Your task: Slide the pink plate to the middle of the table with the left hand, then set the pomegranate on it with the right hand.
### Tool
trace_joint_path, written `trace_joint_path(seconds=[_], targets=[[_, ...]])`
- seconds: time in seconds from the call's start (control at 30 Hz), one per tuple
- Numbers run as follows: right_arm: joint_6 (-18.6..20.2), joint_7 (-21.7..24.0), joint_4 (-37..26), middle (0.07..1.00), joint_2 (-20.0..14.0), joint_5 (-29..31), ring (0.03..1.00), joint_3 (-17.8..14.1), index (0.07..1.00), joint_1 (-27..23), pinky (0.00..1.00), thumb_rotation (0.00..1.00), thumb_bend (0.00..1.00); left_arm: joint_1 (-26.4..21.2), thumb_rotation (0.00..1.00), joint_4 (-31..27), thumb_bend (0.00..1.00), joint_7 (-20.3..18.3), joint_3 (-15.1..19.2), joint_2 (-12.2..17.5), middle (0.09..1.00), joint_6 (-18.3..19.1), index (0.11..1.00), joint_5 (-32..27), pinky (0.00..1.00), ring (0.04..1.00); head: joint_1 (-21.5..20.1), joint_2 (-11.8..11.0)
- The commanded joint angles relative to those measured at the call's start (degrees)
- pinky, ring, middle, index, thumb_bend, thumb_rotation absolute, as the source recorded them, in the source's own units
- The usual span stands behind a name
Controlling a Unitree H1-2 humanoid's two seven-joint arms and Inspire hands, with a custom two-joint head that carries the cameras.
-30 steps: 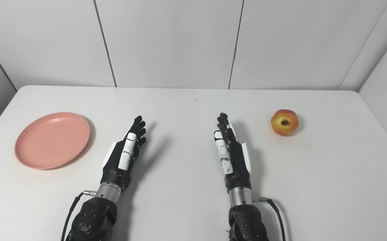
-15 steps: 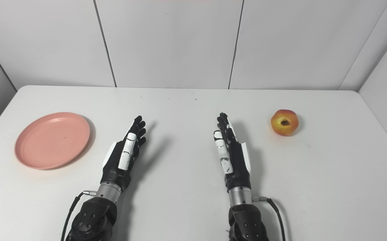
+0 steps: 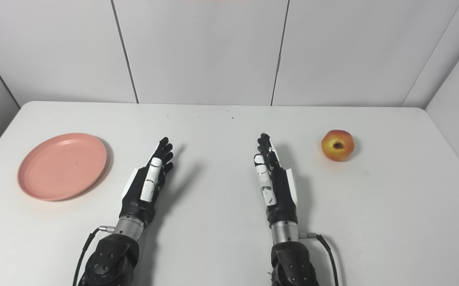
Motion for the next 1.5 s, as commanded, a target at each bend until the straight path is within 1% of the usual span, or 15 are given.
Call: trace_joint_path(seconds=[0.0,0.37,0.67,0.93,1.07,1.1,1.13,1.17,1.23,1.27,1.3,1.33,1.37,1.4,1.47], targets=[[-0.83,0.23,-0.55,0.943,0.0,-0.12,0.95,0.02,0.944,-1.06,0.97,0.98,0.65,-1.42,1.0,-0.51,0.74,-0.27,-0.3,-0.2,1.0,-1.47,1.0,0.01,1.0,1.0,0.02,0.06],[-0.92,0.31,-0.65,0.941,0.17,0.28,0.946,0.03,0.943,-0.91,0.96,0.97,0.62,-1.39,1.0,-0.8,0.75,-0.28,-0.27,-0.21,1.0,-0.88,1.0,-0.11,1.0,1.0,-0.01,0.16],[-0.54,0.27,-0.76,0.939,0.1,0.0,0.947,0.12,0.942,-0.75,0.97,0.98,0.64,-1.45,1.0,-0.09,0.74,-0.3,-0.34,-0.12,1.0,-2.23,1.0,-0.01,1.0,1.0,0.05,0.07],[-0.56,0.13,-0.68,0.939,0.21,0.05,0.944,0.04,0.941,-0.75,0.95,0.97,0.63,-1.4,1.0,-0.49,0.74,-0.25,-0.24,-0.36,1.0,-1.38,1.0,-0.25,1.0,1.0,0.59,-0.07],[-0.36,0.15,-0.79,0.937,0.02,0.13,0.942,-0.12,0.941,-0.48,0.95,0.97,0.64,-1.37,1.0,-0.41,0.73,-0.28,-0.51,-0.52,1.0,-1.52,1.0,-0.09,1.0,1.0,2.67,-0.42],[-0.46,0.25,-0.75,0.937,-0.1,0.39,0.942,-0.26,0.941,-0.4,0.95,0.97,0.64,-1.36,1.0,-0.31,0.73,-0.27,-0.64,-0.64,1.0,-1.53,1.0,-0.02,1.0,1.0,4.19,-0.7],[-0.55,0.32,-0.7,0.937,-0.18,0.58,0.94,-0.36,0.94,-0.34,0.96,0.96,0.65,-1.36,1.0,-0.25,0.74,-0.26,-0.73,-0.72,1.0,-1.54,1.0,0.01,1.0,1.0,4.19,-0.7],[-0.77,0.48,-0.61,0.936,-0.41,0.88,0.939,-0.53,0.939,-0.26,0.96,0.96,0.65,-1.36,1.0,0.01,0.74,0.0,-0.89,-0.99,1.0,-1.75,1.0,0.3,1.0,1.0,6.98,-1.29],[-1.15,0.91,-0.47,0.939,-0.97,1.51,0.939,-0.81,0.942,-0.13,0.96,0.97,0.65,-1.35,1.0,0.53,0.75,0.48,-1.25,-1.49,1.0,-1.99,1.0,0.84,1.0,1.0,9.61,-1.98],[-1.37,1.14,-0.35,0.939,-1.35,2.0,0.939,-1.05,0.942,-0.02,0.96,0.97,0.65,-1.37,1.0,1.09,0.75,0.8,-1.55,-1.81,1.0,-2.42,1.0,1.25,1.0,1.0,12.13,-2.74],[-1.5,1.26,-0.27,0.938,-1.58,2.32,0.936,-1.2,0.942,0.04,0.96,0.97,0.64,-1.4,1.0,1.47,0.75,1.01,-1.74,-2.0,1.0,-2.73,1.0,1.49,1.0,1.0,12.13,-2.74],[-1.74,1.73,-0.1,0.937,-2.03,3.04,0.934,-1.47,0.942,0.19,0.96,0.97,0.64,-1.46,1.0,2.23,0.74,1.43,-2.19,-2.27,1.0,-3.61,1.0,2.27,1.0,1.0,14.31,-3.62],[-1.91,2.09,0.01,0.94,-2.32,3.56,0.935,-1.67,0.946,0.3,0.96,0.98,0.62,-1.51,1.0,2.76,0.74,1.69,-2.46,-2.46,1.0,-4.27,1.0,2.87,1.0,1.0,14.31,-3.62],[-2.29,2.55,0.32,0.942,-2.75,4.19,0.936,-1.89,0.948,0.35,0.97,0.98,0.62,-1.61,1.0,3.52,0.74,2.0,-2.78,-2.69,1.0,-5.11,1.0,3.43,1.0,1.0,16.03,-4.38],[-2.81,3.16,0.88,0.944,-3.44,5.07,0.938,-2.16,0.952,0.35,0.97,0.98,0.63,-1.83,1.0,4.78,0.76,2.31,-3.2,-3.0,1.0,-6.64,1.0,3.96,1.0,1.0,17.1,-5.02]])
